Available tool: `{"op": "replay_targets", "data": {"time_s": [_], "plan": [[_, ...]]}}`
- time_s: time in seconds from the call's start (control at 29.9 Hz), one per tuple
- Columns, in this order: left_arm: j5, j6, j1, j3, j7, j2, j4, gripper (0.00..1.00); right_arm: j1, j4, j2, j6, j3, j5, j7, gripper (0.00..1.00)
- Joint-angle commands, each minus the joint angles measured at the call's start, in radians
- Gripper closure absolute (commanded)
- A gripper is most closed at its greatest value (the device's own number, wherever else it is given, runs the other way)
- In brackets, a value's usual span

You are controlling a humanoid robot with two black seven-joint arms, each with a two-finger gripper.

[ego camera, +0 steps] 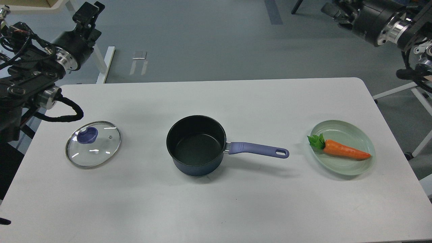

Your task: Open pot lid

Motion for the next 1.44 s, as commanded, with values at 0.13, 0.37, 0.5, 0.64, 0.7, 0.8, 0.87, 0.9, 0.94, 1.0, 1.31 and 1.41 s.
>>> {"op": "replay_targets", "data": {"time_s": [0.13, 0.37, 0.5, 0.64, 0.7, 0.8, 0.87, 0.9, 0.94, 1.0, 1.31, 1.41], "plan": [[-0.246, -0.103, 0.042, -0.099, 0.0, -0.104, 0.085, 0.01, -0.083, -0.086, 0.014, -0.004, 0.023, 0.28, 0.097, 0.0], [-0.35, -0.138, 0.112, -0.249, 0.0, -0.16, 0.083, 0.01, -0.161, -0.205, 0.089, -0.004, 0.074, 0.586, 0.127, 0.0], [-0.383, -0.201, 0.161, -0.323, 0.0, -0.191, 0.077, 0.01, -0.228, -0.237, 0.14, -0.004, 0.141, 0.716, 0.127, 0.0], [-0.386, -0.216, 0.177, -0.332, 0.0, -0.204, 0.074, 0.0, -0.34, -0.246, 0.175, -0.001, 0.272, 0.776, 0.124, 0.0], [-0.402, -0.23, 0.188, -0.346, 0.0, -0.204, 0.072, 0.0, -0.399, -0.246, 0.215, -0.003, 0.351, 0.808, 0.121, 0.0], [-0.435, -0.236, 0.209, -0.386, 0.0, -0.201, 0.049, 0.01, -0.459, -0.246, 0.279, -0.003, 0.448, 0.822, 0.118, 0.0], [-0.436, -0.236, 0.218, -0.397, 0.0, -0.193, 0.039, 0.0, -0.497, -0.248, 0.322, -0.006, 0.51, 0.825, 0.119, 0.0], [-0.436, -0.238, 0.22, -0.397, 0.0, -0.193, 0.037, 0.0, -0.517, -0.249, 0.347, -0.006, 0.546, 0.825, 0.119, 0.0], [-0.436, -0.238, 0.221, -0.395, 0.0, -0.191, 0.037, 0.0, -0.537, -0.251, 0.368, -0.006, 0.579, 0.828, 0.119, 0.0], [-0.436, -0.238, 0.223, -0.395, 0.0, -0.191, 0.037, 0.0, -0.567, -0.265, 0.411, -0.006, 0.631, 0.83, 0.118, 0.0], [-0.436, -0.23, 0.257, -0.4, 0.0, -0.19, 0.035, 0.0, -0.571, -0.309, 0.458, 0.008, 0.642, 0.828, 0.118, 0.0], [-0.436, -0.233, 0.257, -0.403, 0.0, -0.187, 0.035, 0.0, -0.571, -0.304, 0.448, 0.014, 0.642, 0.827, 0.118, 0.0]]}}
